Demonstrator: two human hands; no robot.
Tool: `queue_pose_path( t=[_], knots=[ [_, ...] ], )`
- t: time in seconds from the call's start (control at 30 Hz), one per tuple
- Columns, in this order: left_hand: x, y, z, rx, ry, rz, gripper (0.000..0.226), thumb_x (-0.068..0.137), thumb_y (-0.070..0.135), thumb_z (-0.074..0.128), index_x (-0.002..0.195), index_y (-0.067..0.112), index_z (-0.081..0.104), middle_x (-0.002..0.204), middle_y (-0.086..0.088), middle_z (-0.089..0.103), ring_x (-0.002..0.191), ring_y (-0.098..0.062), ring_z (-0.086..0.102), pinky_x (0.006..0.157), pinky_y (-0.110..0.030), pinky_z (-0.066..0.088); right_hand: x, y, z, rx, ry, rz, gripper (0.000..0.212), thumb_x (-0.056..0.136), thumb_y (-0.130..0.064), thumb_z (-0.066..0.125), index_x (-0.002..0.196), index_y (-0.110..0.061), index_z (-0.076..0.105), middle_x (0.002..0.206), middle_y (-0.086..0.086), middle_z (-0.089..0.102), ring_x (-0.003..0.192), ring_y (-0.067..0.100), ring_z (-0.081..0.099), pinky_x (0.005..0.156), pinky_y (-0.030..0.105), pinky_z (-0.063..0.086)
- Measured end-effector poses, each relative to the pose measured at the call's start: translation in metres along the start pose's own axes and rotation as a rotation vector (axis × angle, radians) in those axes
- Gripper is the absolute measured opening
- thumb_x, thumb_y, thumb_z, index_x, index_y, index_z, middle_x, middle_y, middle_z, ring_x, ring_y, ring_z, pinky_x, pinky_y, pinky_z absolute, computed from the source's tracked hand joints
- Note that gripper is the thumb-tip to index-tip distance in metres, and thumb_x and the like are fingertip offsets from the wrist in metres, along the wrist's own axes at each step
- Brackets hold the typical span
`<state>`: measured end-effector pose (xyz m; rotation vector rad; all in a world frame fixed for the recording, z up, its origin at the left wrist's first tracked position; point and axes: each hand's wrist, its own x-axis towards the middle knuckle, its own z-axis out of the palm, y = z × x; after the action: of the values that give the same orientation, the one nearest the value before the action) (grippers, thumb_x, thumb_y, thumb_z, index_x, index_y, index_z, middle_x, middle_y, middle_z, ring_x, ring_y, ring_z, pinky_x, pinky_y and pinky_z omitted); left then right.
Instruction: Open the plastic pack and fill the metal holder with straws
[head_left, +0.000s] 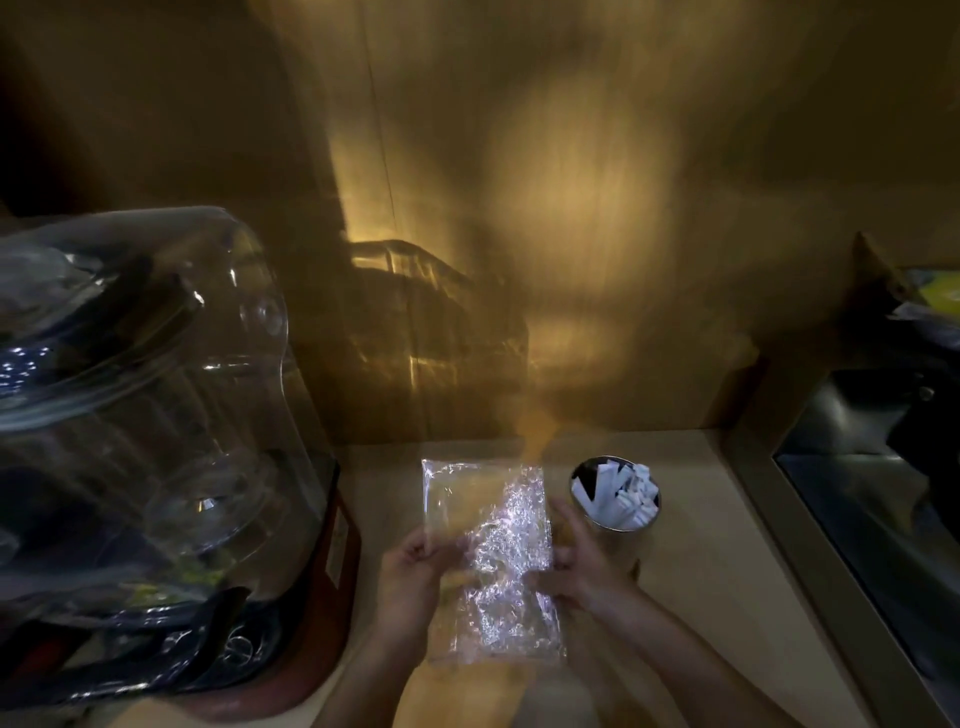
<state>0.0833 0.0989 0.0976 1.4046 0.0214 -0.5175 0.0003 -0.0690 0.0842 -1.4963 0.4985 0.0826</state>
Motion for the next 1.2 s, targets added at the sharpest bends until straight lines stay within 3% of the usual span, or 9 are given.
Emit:
queue_pose_path(
  t=[0.1,0.23,0.47,0.63,0.73,0.8,0.97,1.07,1.2],
  knots=[
    [0.002,-0.009,-0.009,0.081,0.028,-0.064,0.010,0.078,0.003,0.068,0.087,0.004,0.064,0.079,-0.011,0.062,0.056,-0.011,0.060,0.044,-0.023,0.046,0.005,0.006,0.011,-0.039,0.066,-0.048,0.088,0.073,0.015,0.064,0.133,-0.035,0.026,0.079,0.013,0.057,0.049,0.015,0.055,0.043,0.023,0.043],
    [0.002,-0.022,-0.021,0.160,-0.040,-0.257,0.054,0.078,0.003,0.068,0.118,0.021,0.037,0.086,-0.008,0.066,0.071,-0.019,0.060,0.051,-0.034,0.052,0.010,0.018,0.023,-0.051,0.140,-0.043,0.066,0.073,0.020,0.053,0.118,-0.028,0.047,0.083,0.012,0.053,0.045,0.012,0.049,0.040,0.022,0.041],
    [0.005,-0.069,-0.044,0.349,0.049,-0.219,0.032,0.072,-0.010,0.067,0.084,0.016,0.053,0.080,-0.010,0.050,0.057,-0.017,0.053,0.041,-0.021,0.044,0.027,0.051,0.032,-0.119,0.176,0.077,0.039,0.070,0.024,0.047,0.061,-0.012,0.057,0.061,0.005,0.052,0.051,0.011,0.047,0.043,0.018,0.034],
    [0.021,-0.084,-0.049,0.571,0.054,-0.120,0.030,0.072,0.001,0.074,0.099,0.011,0.064,0.091,-0.009,0.057,0.064,-0.010,0.053,0.056,-0.019,0.043,0.051,0.062,0.032,-0.177,0.115,0.159,0.029,0.070,0.018,0.060,0.084,-0.007,0.056,0.073,0.004,0.055,0.049,-0.005,0.054,0.048,0.010,0.042],
    [0.038,-0.083,-0.047,0.794,-0.053,-0.017,0.056,0.074,0.011,0.075,0.125,0.007,0.053,0.125,-0.009,0.048,0.098,-0.018,0.056,0.083,-0.020,0.044,0.070,0.064,0.034,-0.256,0.092,0.103,0.049,0.066,0.015,0.067,0.109,-0.004,0.053,0.109,0.012,0.052,0.093,0.013,0.057,0.079,0.019,0.048],
    [0.046,-0.082,-0.045,0.892,-0.105,-0.010,0.067,0.076,0.018,0.073,0.134,0.007,0.042,0.142,-0.011,0.036,0.125,-0.024,0.043,0.103,-0.021,0.031,0.080,0.062,0.035,-0.361,0.075,0.052,0.049,0.066,0.010,0.070,0.110,-0.006,0.055,0.114,0.013,0.050,0.097,0.016,0.054,0.080,0.016,0.044],
    [0.061,-0.095,-0.046,1.139,-0.217,0.086,0.046,0.095,0.031,0.043,0.138,0.018,0.035,0.151,-0.002,0.026,0.142,-0.011,0.016,0.114,-0.019,-0.002,0.089,0.066,0.036,-0.511,-0.054,0.131,0.048,0.070,-0.006,0.069,0.114,-0.019,0.057,0.127,0.014,0.040,0.111,0.021,0.048,0.082,0.022,0.049],
    [0.065,-0.100,-0.049,1.273,-0.146,0.027,0.051,0.091,0.038,0.046,0.138,0.023,0.033,0.157,-0.005,0.012,0.144,-0.020,0.011,0.117,-0.037,0.015,0.091,0.065,0.036,-0.743,-0.070,0.166,0.056,0.077,-0.015,0.065,0.129,-0.017,0.044,0.136,0.014,0.033,0.124,0.024,0.039,0.099,0.022,0.037],
    [0.065,-0.100,-0.051,1.334,-0.111,0.092,0.055,0.089,0.047,0.046,0.137,0.025,0.033,0.157,-0.003,0.016,0.143,-0.018,0.014,0.114,-0.033,0.017,0.092,0.058,0.038,-0.961,-0.045,0.141,0.055,0.082,-0.029,0.058,0.131,-0.014,0.039,0.138,0.013,0.036,0.130,0.026,0.032,0.107,0.031,0.029]
  ],
)
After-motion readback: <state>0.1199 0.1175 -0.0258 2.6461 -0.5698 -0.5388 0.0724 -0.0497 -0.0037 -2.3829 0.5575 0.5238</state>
